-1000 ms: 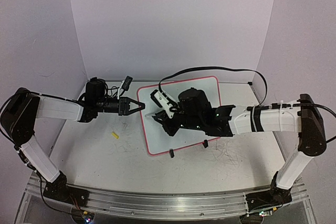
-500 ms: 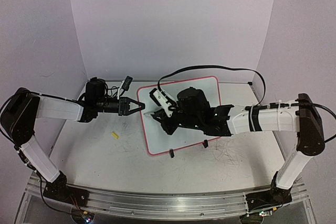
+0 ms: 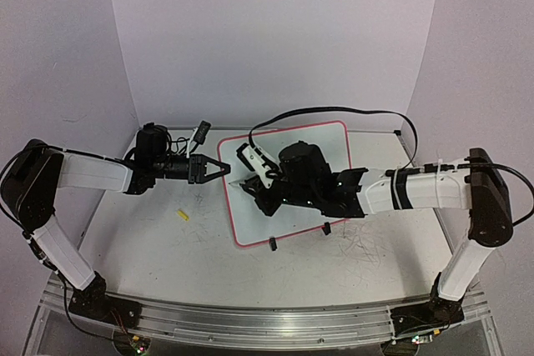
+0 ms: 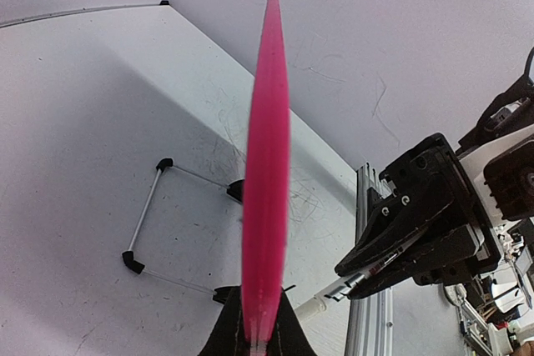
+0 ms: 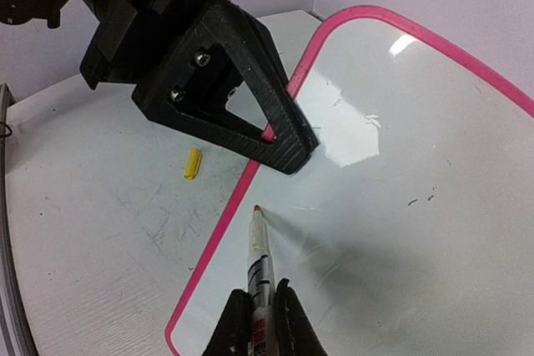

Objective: Write a sentence on the whiteboard

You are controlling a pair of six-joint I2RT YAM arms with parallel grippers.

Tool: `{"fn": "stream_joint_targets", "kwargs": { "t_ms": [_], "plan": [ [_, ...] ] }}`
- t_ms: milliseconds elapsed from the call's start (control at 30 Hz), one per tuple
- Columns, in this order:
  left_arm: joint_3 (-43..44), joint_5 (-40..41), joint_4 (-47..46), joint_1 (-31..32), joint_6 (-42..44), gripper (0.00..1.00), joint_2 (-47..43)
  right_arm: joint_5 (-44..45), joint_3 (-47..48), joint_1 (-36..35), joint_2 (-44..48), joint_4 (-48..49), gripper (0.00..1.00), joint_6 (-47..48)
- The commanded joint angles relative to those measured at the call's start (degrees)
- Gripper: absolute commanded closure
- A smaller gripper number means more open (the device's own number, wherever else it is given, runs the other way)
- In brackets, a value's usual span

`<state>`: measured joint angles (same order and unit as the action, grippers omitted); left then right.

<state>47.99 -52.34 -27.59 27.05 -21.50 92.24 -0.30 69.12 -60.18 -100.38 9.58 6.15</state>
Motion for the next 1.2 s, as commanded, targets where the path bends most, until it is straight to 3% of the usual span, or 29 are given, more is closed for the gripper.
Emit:
{"fn": "stream_joint_targets", "kwargs": {
  "t_ms": [0, 1167],
  "plan": [
    [0.7, -2.0, -2.3, -0.1, -0.3, 1.00, 0.5, 2.1, 2.2, -0.3, -0.8, 1.8, 1.00, -0.6],
    [0.9, -1.8, -2.4, 0.0, -0.4, 1.00, 0.3, 0.9, -0.8, -0.4, 0.0, 1.0, 1.00, -1.9]
  ]
}}
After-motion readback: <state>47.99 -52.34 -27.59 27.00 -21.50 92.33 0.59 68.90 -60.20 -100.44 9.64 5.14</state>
